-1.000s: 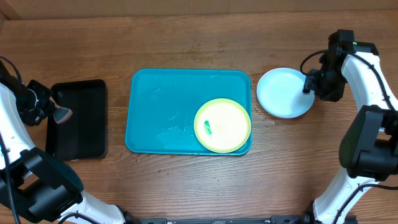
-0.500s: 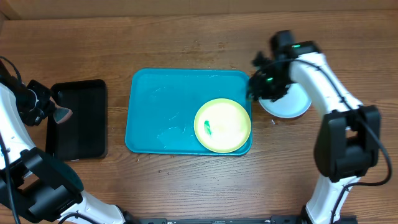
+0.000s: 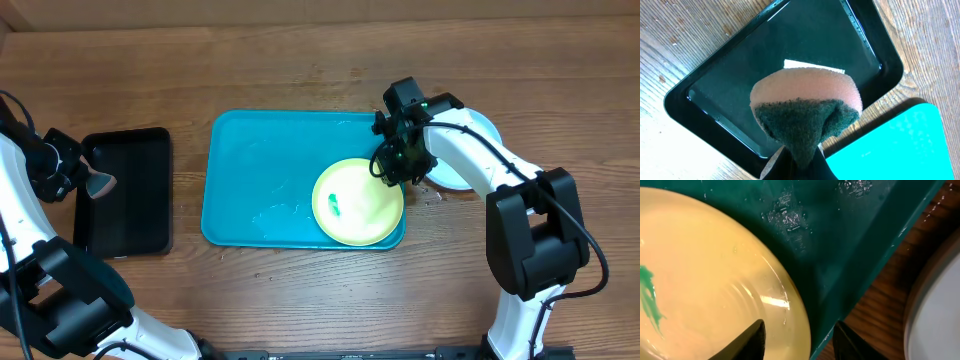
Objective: Clean dirty plates on tray and stack at the side
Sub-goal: 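Reach the right gripper to the yellow plate rim and grip it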
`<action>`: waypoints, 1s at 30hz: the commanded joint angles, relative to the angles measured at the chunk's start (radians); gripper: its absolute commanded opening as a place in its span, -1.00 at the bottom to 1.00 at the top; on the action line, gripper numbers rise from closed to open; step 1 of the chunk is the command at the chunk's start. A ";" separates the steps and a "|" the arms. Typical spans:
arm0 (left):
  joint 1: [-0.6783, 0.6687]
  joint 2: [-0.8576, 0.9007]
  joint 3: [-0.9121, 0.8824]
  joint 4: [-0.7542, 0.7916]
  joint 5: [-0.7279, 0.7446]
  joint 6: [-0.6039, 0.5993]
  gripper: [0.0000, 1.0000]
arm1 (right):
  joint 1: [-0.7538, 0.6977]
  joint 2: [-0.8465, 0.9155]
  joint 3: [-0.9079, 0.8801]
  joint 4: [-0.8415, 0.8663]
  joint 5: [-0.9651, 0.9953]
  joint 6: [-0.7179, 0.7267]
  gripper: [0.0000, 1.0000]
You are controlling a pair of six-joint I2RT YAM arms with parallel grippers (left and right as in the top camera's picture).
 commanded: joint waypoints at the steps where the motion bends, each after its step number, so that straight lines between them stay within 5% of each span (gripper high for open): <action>1: 0.002 0.002 -0.005 0.000 0.011 -0.006 -0.92 | -0.001 -0.009 -0.006 -0.003 -0.035 0.000 -0.11; 11: 0.002 0.002 -0.005 0.001 0.011 -0.006 -0.91 | -0.001 -0.009 -0.071 0.019 -0.060 0.003 -0.17; 23: -0.008 0.002 -0.005 0.005 0.122 0.050 -0.91 | 0.051 -0.009 -0.071 0.076 -0.142 0.226 -0.73; 30: -0.076 0.002 -0.005 0.009 0.142 0.094 -0.91 | 0.134 -0.009 -0.071 0.111 -0.017 0.300 -0.48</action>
